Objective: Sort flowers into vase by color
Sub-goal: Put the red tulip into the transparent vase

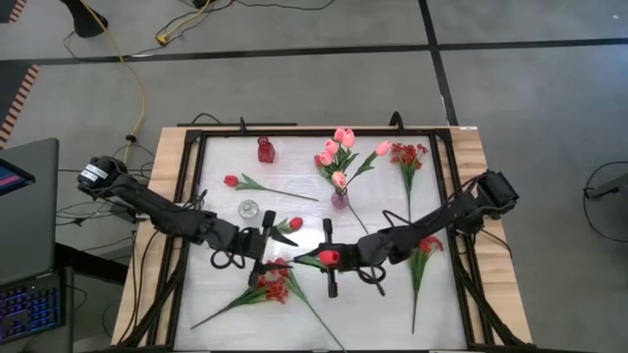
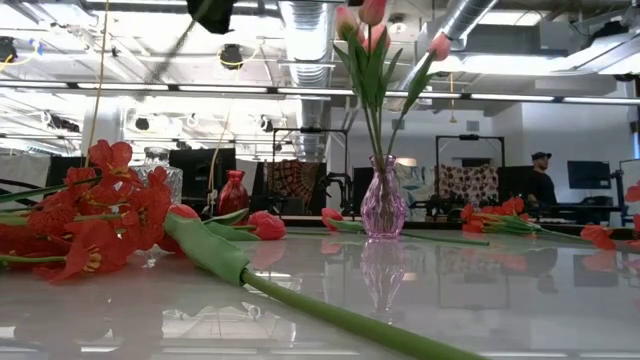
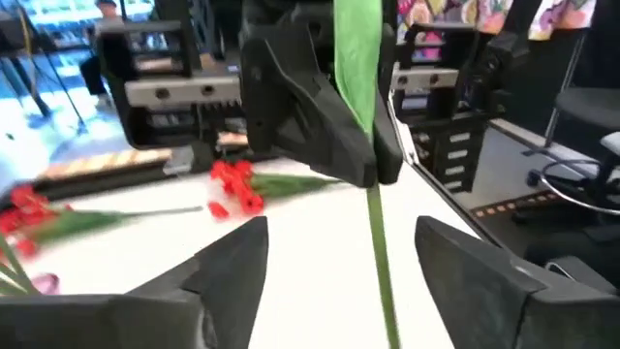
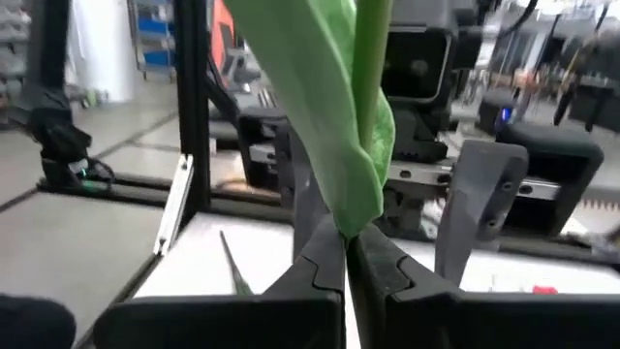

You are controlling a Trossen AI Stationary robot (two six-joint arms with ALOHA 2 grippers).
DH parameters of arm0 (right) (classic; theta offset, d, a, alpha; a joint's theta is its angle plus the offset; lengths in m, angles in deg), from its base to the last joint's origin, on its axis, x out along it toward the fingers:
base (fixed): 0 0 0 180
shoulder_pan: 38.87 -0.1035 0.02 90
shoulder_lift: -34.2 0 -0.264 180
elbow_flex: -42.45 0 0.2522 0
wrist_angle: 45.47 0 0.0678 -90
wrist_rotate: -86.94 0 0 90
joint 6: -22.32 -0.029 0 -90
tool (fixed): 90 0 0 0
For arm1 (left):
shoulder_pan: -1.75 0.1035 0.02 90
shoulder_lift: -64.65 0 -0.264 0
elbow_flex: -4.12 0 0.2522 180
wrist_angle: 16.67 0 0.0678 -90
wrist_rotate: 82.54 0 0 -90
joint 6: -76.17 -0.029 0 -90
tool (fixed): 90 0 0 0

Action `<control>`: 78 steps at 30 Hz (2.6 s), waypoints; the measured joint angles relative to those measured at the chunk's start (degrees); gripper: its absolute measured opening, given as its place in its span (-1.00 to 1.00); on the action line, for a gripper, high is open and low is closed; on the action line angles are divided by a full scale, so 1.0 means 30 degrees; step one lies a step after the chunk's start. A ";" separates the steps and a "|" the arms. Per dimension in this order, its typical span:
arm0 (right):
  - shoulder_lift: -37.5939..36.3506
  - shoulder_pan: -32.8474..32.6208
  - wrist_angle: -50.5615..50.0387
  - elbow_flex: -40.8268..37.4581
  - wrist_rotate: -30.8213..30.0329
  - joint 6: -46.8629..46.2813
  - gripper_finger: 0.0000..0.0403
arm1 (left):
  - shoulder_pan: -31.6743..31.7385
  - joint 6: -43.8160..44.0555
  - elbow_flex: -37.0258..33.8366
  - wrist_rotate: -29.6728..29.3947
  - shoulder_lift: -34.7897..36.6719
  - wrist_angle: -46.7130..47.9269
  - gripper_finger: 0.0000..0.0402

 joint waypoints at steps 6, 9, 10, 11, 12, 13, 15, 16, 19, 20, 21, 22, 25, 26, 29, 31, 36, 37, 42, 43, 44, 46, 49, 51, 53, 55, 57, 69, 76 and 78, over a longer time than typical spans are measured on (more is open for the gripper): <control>0.0000 0.0428 -0.4009 0.1879 -0.0029 -0.0932 -0.87 | 0.0401 0.0584 0.0000 0.0512 0.0000 0.0650 0.30; 0.0000 0.0435 -0.4897 0.2389 -0.0051 -0.0918 -0.87 | 0.0408 0.0595 0.0004 0.0516 0.0000 0.0825 0.30; 0.0000 0.0448 -0.5301 0.2550 -0.0051 -0.0920 -0.87 | 0.0408 0.0673 0.0007 0.0512 0.0000 0.0904 0.30; 0.0000 0.0495 -0.5711 0.2700 -0.0050 -0.0925 -0.87 | 0.0408 0.0757 0.0007 0.0516 0.0000 0.0983 0.30; 0.0000 0.0508 -0.6166 0.2835 -0.0044 -0.0925 -0.87 | 0.0408 0.0797 0.0007 0.0512 0.0000 0.1087 0.30; 0.0000 0.0508 -0.6487 0.2948 -0.0050 -0.0925 -0.87 | 0.0408 0.0837 0.0007 0.0505 0.0017 0.1231 0.30; 0.0000 0.0544 -0.6857 0.3020 -0.0066 -0.0980 -0.87 | 0.0408 0.0997 0.0007 0.0497 0.0036 0.1472 0.30; 0.0000 0.0555 -0.6878 0.3028 -0.0076 -0.0976 -0.87 | 0.0408 0.1083 0.0013 0.0497 0.0036 0.1572 0.30; 0.0000 0.0559 -0.6900 0.3028 -0.0102 -0.0976 -0.87 | 0.0408 0.1306 0.0015 0.0490 0.0036 0.1802 0.25; 0.0000 0.0563 -0.6900 0.3028 -0.0102 -0.0976 -0.87 | 0.0408 0.1366 0.0015 0.0490 0.0036 0.1822 0.21; 0.0000 0.0626 -0.6893 0.3028 -0.0102 -0.0976 -0.87 | 0.0408 0.1375 0.0015 0.0490 0.0036 0.1814 0.16; 0.0000 0.0639 -0.6897 0.3028 -0.0097 -0.0988 -0.87 | 0.0408 0.1367 0.0015 0.0490 0.0044 0.1810 0.09; 0.0000 0.0675 -0.7007 0.3028 -0.0102 -0.1052 -0.87 | 0.0408 0.1092 0.0015 0.0483 0.0044 0.1808 -0.17; 0.0000 0.0675 -0.7025 0.3028 -0.0102 -0.1056 -0.87 | 0.0408 0.1030 0.0015 0.0477 0.0044 0.1803 -0.27; 0.0000 0.0683 -0.7037 0.3028 -0.0102 -0.1056 -0.86 | 0.0415 0.0678 0.0015 0.0461 0.0044 0.1801 -0.61; 0.0000 0.0675 -0.7031 0.3035 -0.0076 -0.1056 -0.84 | 0.0415 0.0504 0.0015 0.0454 0.0044 0.1794 -0.85; 0.0000 0.0617 -0.7031 0.3035 -0.0044 -0.1129 -0.70 | 0.0600 0.0546 0.0015 0.0476 0.0044 0.1739 -0.97; 0.0000 0.0617 -0.7031 0.3035 -0.0044 -0.1122 -0.67 | 0.0655 0.0576 0.0015 0.0478 0.0044 0.1735 -0.98; -0.0007 0.0617 -0.7050 0.3042 0.0036 -0.1122 -0.41 | 0.0707 0.0591 0.0142 0.0466 0.0044 0.1717 -0.99; -0.0007 0.0617 -0.7113 0.3042 0.0035 -0.1115 -0.33 | 0.0707 0.0598 0.0299 0.0473 0.0044 0.1825 -0.99; -0.0021 0.0617 -0.7154 0.3042 -0.0006 -0.1115 -0.25 | 0.0707 0.0598 0.0445 0.0520 0.0044 0.1860 -0.99; -0.0406 0.0642 -0.7938 0.3042 -0.0282 -0.1084 -0.08 | 0.0707 0.0640 0.0862 0.0671 0.0044 0.2253 -1.00; -0.1570 0.0683 -1.0241 0.3050 -0.0479 -0.1212 0.16 | 0.0686 0.0602 0.1446 0.0999 0.0202 0.3023 -1.00; -0.2456 0.0690 -1.2313 0.3057 -0.0477 -0.2094 0.28 | 0.0678 0.0432 0.1803 0.0988 0.0486 0.3632 -1.00; -0.3314 0.0614 -1.4839 0.3057 -0.0467 -0.3576 0.35 | 0.0688 0.0226 0.1958 0.0800 0.0978 0.4389 -1.00; -0.4020 0.0405 -1.7521 0.3057 -0.0452 -0.5205 0.38 | 0.0700 0.0077 0.2076 0.0513 0.1610 0.4516 -1.00; -0.4400 0.0130 -2.0125 0.3057 -0.0469 -0.6665 0.39 | 0.0722 0.0001 0.2076 0.0322 0.2662 0.4729 -1.00; -0.4058 -0.3338 -1.7591 -0.0335 -0.5445 -1.0411 0.40 | 0.1083 0.0236 0.1642 -0.4182 0.8929 0.7102 -1.00; -0.4087 -0.4670 -1.4941 -0.1336 -0.8560 -0.9916 0.40 | 0.1100 0.1669 0.1508 -0.7313 1.0550 0.9939 -1.00; -0.4106 -0.4818 -1.4545 -0.1336 -0.8619 -0.9893 0.40 | 0.1093 0.1889 0.1494 -0.7744 1.0771 1.0615 -1.00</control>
